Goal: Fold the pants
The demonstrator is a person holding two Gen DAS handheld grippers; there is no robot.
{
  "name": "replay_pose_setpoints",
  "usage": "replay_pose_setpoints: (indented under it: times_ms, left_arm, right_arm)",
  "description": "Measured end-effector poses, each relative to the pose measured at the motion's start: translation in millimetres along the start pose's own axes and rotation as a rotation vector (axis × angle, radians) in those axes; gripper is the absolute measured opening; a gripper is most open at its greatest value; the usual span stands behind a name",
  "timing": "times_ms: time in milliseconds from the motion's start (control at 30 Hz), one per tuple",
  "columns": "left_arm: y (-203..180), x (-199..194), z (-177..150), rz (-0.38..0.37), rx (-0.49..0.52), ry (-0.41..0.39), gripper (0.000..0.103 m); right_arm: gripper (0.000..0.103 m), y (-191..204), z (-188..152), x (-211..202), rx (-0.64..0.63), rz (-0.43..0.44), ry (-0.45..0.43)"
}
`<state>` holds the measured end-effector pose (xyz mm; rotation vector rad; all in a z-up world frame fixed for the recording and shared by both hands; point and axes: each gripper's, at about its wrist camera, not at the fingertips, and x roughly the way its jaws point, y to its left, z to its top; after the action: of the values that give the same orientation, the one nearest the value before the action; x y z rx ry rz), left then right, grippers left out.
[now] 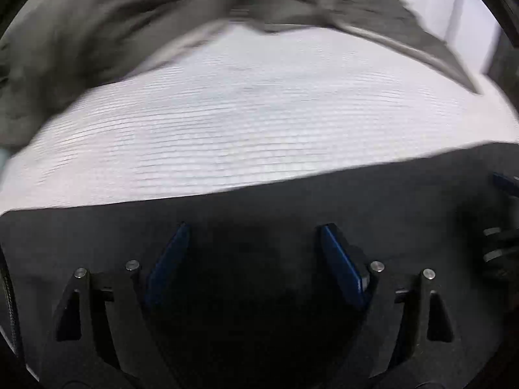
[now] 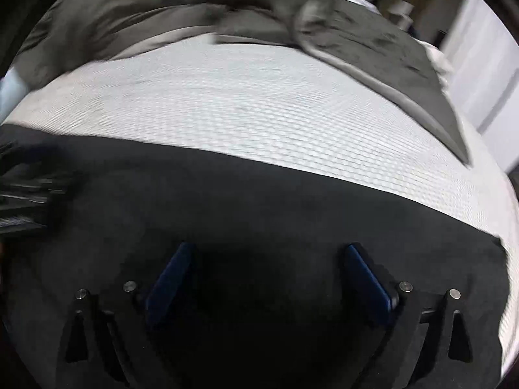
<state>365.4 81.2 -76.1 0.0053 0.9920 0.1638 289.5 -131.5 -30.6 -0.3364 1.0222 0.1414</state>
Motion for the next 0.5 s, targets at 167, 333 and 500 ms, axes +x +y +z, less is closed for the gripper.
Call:
replay_pose_setpoints:
  times_ms: [167,333,500]
  left_arm:
    - [96,-1,-14,0.152,-0.192,-0.016,0.075]
    - [138,-24,-19,0.027,-0.245,-0.047,0.043]
    - [179,-48,-28,0.062,-0.14,-0.051,0.039]
  right_arm:
    - [0.097,-21,-11,-2,0.045,0.036,0.005]
    - [0.097,-20,-10,-6,0.01,-0.009,-0.022]
    - [0.097,-14,-11,-17,-0.035,0.076,-0.039]
